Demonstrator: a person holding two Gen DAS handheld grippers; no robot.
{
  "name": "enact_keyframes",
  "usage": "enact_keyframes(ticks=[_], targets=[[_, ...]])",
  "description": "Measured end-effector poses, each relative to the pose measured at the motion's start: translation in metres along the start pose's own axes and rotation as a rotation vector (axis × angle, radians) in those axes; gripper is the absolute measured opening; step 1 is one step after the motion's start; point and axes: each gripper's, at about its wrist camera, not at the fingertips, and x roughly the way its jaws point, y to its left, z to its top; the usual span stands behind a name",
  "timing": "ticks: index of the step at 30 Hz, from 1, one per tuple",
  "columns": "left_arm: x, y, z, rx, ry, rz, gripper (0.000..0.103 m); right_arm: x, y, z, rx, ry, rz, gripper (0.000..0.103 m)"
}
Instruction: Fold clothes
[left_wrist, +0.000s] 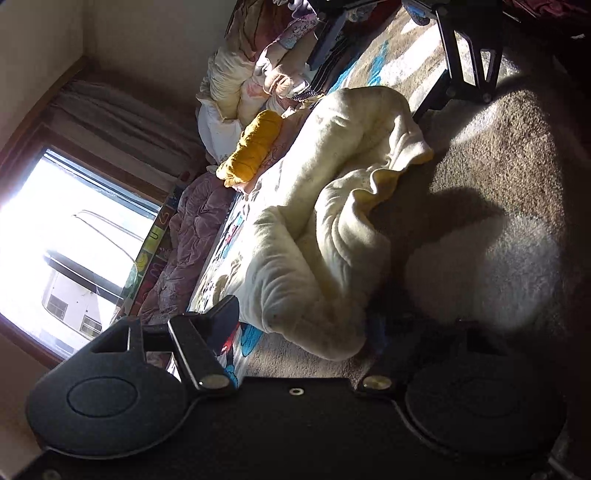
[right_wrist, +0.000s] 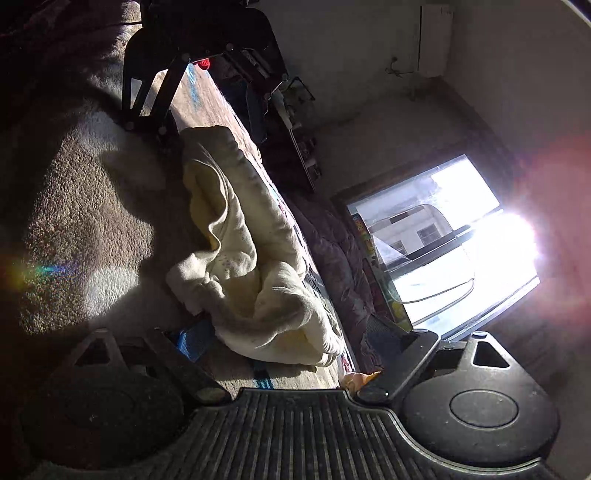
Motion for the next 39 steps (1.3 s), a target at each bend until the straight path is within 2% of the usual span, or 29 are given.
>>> enact_keyframes(ticks=[1,2,6,8,11,14,19,26,31,39], targets=[[0.002,-0.001,0.001,0.008,0.004,-0.008,0.052,0.001,0.000,0.000,-0.012,-0.009,0.018,0.081],[0.002,-0.002,0.002,0.011,0.005,-0.010,0.052,0.001,-0.001,-0.001,-0.024,-0.018,0.037,0.073],[0.001,0.001,0.003,-0.006,0.010,-0.010,0.047,0.004,-0.009,0.001,-0.010,-0.006,0.156,0.056],[-0.001,0.004,0.005,-0.014,0.009,-0.006,0.044,0.002,-0.015,0.003,0.033,-0.001,0.187,0.043],[-0.007,0.020,0.008,-0.117,-0.022,0.003,0.042,-0.007,-0.033,0.003,0.169,-0.011,0.188,0.035],[-0.008,0.046,0.006,-0.269,-0.067,0.008,0.041,-0.015,-0.065,0.000,0.359,-0.039,0.177,0.032],[0.001,0.091,0.001,-0.506,-0.154,-0.024,0.040,0.008,-0.120,-0.026,0.633,-0.082,0.205,0.029],[0.048,0.155,-0.014,-0.874,-0.255,-0.085,0.040,0.043,-0.196,-0.065,1.001,-0.141,0.244,0.027],[0.102,0.193,-0.028,-1.116,-0.255,-0.141,0.038,0.101,-0.220,-0.101,1.262,-0.126,0.277,0.025],[0.186,0.228,-0.062,-1.371,-0.197,-0.278,0.035,0.212,-0.232,-0.163,1.664,-0.054,0.336,0.024]])
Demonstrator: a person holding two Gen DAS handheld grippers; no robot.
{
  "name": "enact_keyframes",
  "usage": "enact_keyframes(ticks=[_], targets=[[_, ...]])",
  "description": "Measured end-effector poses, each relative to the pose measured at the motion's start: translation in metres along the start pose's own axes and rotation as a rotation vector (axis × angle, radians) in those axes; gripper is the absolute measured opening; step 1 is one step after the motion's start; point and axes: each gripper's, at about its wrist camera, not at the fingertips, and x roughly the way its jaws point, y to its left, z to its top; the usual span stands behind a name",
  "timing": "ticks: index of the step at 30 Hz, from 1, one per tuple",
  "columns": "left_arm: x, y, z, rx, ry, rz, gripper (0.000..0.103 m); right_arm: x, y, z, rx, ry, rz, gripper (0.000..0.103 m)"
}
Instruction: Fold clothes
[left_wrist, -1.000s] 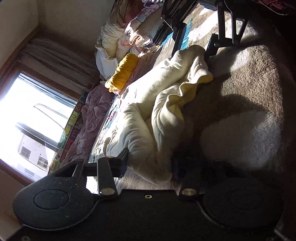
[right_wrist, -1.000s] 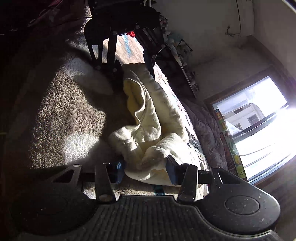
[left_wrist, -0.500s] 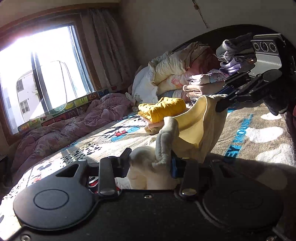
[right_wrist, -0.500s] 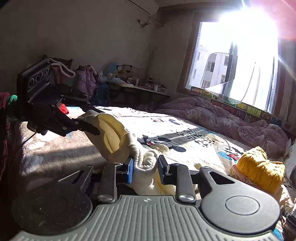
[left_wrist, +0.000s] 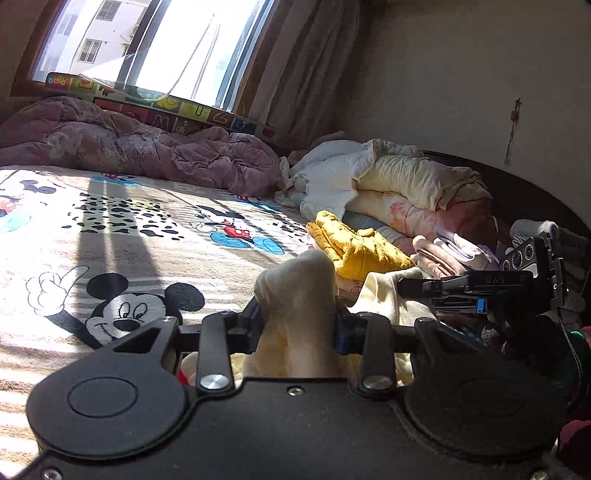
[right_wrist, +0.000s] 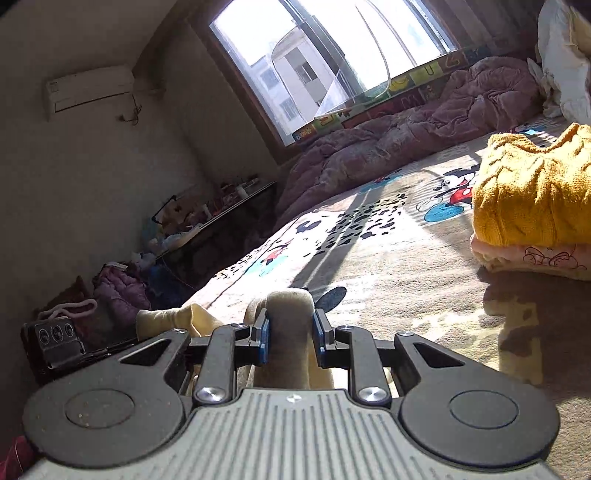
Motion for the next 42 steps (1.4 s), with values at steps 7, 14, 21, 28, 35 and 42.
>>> enact_keyframes(ticks=[7,14,21,28,35,42], targets=[[0.049,0.052,-0.011,-0.235,0.129,0.009,0.033,0.042,-0.063,-0.009,0.234,0.008,-0.003,0.024],[0.056,0.070,-0.028,-0.349,0.178,0.025,0.035,0.059,-0.099,-0.040,0.422,0.026,-0.034,0.023],[0.056,0.075,-0.026,-0.431,0.150,0.015,0.039,0.045,-0.041,-0.028,0.135,-0.048,-0.168,0.036],[0.055,0.080,-0.028,-0.485,0.137,0.003,0.043,0.052,0.017,-0.051,-0.232,-0.032,-0.205,0.038],[-0.014,0.017,0.009,-0.099,-0.067,0.166,0.062,0.052,0.050,-0.055,-0.407,-0.032,-0.195,0.045],[0.003,-0.035,-0.022,0.253,0.039,0.084,0.062,0.045,0.050,-0.062,-0.421,-0.011,-0.220,0.046]])
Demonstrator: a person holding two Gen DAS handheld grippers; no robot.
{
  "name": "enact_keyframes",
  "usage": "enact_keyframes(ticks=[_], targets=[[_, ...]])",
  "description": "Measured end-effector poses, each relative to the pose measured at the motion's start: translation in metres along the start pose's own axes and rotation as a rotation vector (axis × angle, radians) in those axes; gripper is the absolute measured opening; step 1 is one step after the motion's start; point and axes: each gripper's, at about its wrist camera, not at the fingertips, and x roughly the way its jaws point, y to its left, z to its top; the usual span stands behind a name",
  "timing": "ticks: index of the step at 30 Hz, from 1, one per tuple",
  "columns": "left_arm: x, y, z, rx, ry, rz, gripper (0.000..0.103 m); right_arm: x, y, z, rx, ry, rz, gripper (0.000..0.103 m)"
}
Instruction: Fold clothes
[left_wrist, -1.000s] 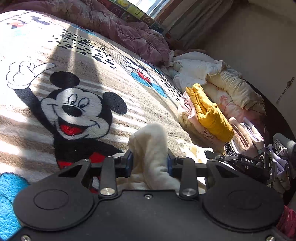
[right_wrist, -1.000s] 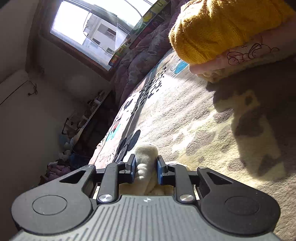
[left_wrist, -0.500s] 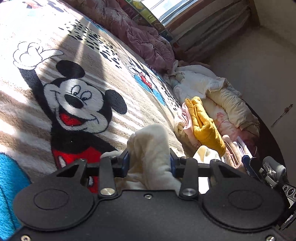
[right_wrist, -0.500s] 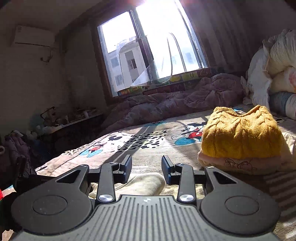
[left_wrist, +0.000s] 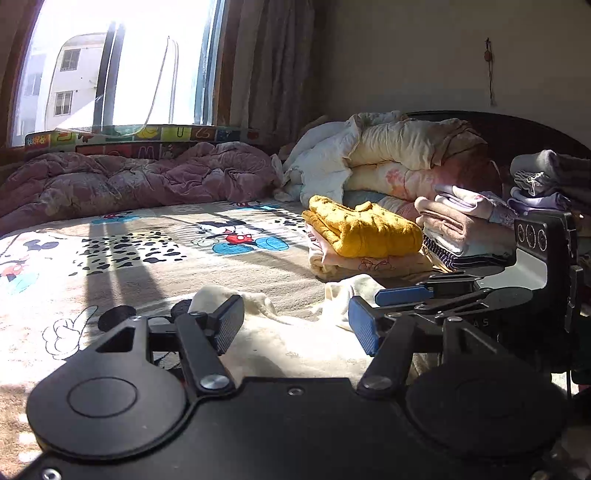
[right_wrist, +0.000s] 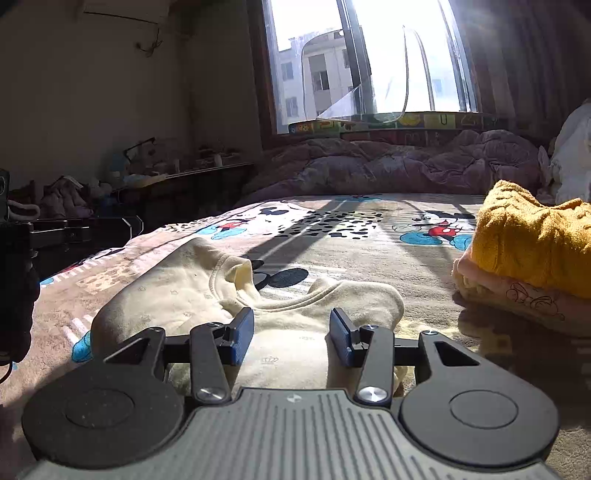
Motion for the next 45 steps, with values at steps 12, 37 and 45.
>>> enact_keyframes(ticks=[12,37,45], targets=[[0.049,0.023,-0.029,-0.091,0.143,-0.032,0.061,0.022,-0.027,-0.013,0.122,0.071,0.035,0.052],[0.030,0.001,-0.022,0.066,0.143,-0.004,0.067,-0.009,-0.001,-0.005,-0.126,0.015,0.081,0.068],[0.056,0.015,-0.032,0.006,0.209,0.024,0.072,0.039,-0.043,-0.013,0.108,0.146,0.166,0.072]])
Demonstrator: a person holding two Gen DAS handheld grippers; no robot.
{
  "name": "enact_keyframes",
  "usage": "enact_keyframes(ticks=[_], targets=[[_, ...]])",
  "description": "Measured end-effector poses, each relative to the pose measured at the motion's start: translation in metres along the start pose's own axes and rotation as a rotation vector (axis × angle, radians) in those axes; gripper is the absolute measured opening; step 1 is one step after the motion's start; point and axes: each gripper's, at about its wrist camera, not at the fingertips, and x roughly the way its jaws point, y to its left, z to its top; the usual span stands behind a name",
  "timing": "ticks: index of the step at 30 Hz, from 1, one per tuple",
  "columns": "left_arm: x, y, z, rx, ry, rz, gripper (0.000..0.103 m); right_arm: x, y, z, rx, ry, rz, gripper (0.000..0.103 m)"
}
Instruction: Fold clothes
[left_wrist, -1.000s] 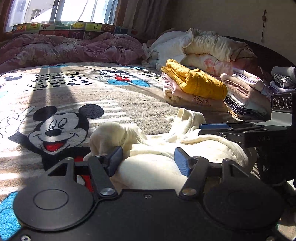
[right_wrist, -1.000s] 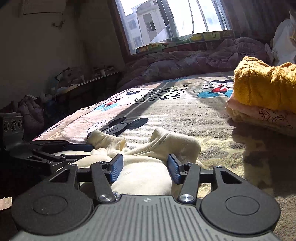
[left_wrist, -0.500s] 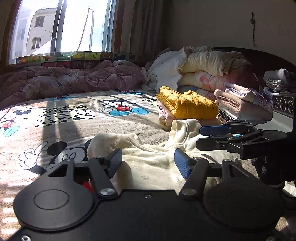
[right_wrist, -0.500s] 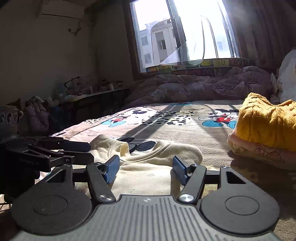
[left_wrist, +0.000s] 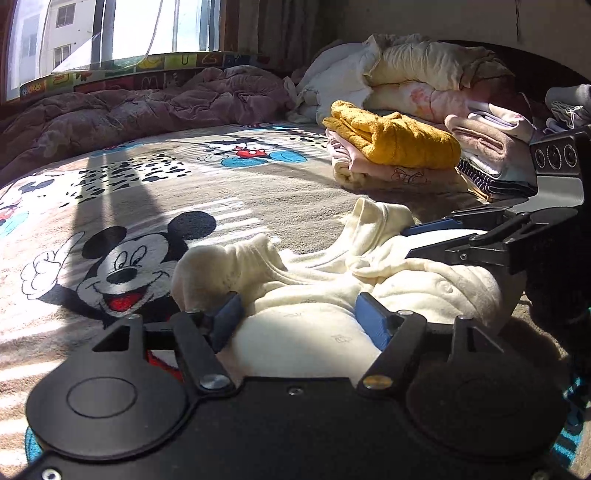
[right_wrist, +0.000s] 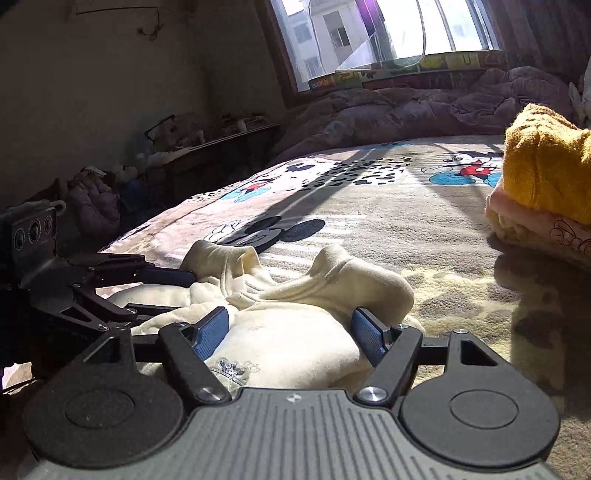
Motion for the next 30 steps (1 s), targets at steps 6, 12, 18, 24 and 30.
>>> enact_keyframes(ticks=[6,12,18,24,30], targets=[[-0.002,-0.007,0.001,0.004,0.023,0.040,0.072,-0.008,0.020,0.007,-0.035,0.021,-0.044,0.074],[0.000,-0.003,0.006,-0.033,0.028,0.045,0.073,-0.002,0.007,0.007,0.011,0.025,-0.034,0.073],[-0.009,0.005,0.006,-0.101,-0.012,-0.017,0.073,-0.008,0.004,0.005,0.027,-0.028,-0.004,0.075],[-0.023,0.000,0.013,-0.098,-0.078,-0.050,0.074,-0.024,0.006,0.004,0.059,-0.099,-0.042,0.078],[-0.041,-0.001,0.018,-0.096,-0.149,-0.064,0.075,-0.040,0.007,0.003,0.093,-0.154,-0.097,0.087]])
